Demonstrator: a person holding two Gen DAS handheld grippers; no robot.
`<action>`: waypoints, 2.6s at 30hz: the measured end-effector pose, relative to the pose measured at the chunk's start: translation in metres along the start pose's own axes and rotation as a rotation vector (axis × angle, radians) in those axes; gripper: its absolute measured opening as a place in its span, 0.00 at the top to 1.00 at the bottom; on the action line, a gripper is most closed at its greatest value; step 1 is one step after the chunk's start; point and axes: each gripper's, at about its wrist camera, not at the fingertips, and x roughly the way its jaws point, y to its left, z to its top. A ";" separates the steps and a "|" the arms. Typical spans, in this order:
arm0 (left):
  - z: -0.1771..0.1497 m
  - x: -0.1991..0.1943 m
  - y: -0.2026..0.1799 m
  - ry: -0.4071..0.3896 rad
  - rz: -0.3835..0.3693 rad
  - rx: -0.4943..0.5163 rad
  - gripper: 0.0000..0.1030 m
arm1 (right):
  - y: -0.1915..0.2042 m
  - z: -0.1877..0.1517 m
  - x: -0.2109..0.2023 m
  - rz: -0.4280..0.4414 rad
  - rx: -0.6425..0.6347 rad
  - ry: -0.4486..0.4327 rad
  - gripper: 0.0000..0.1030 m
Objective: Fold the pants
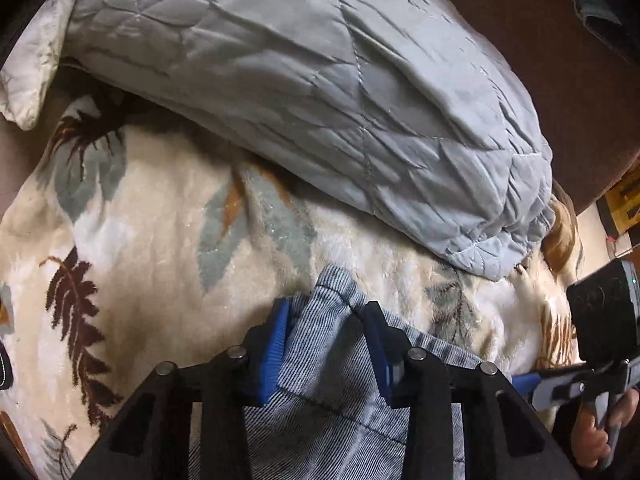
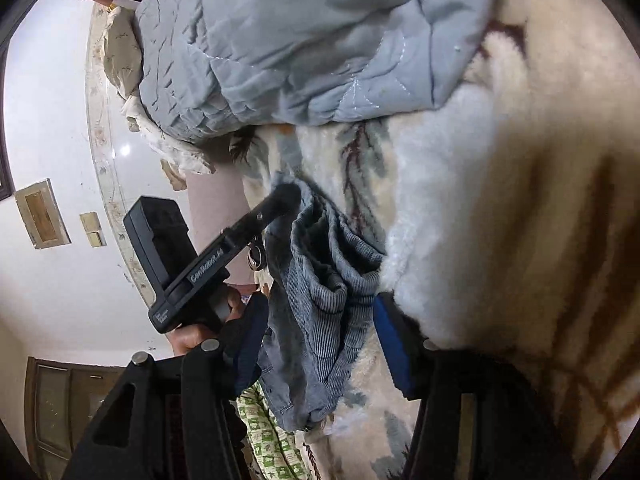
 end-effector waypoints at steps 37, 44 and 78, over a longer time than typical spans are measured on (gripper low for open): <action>-0.001 0.017 -0.021 0.017 0.116 0.104 0.54 | 0.031 -0.011 0.022 -0.153 -0.280 0.001 0.84; -0.004 0.005 -0.034 0.020 0.139 0.150 0.82 | 0.025 -0.006 0.026 -0.166 -0.230 0.007 0.81; -0.062 -0.139 0.022 -0.382 -0.026 0.003 0.87 | 0.121 -0.079 0.042 -0.038 -0.660 -0.057 0.83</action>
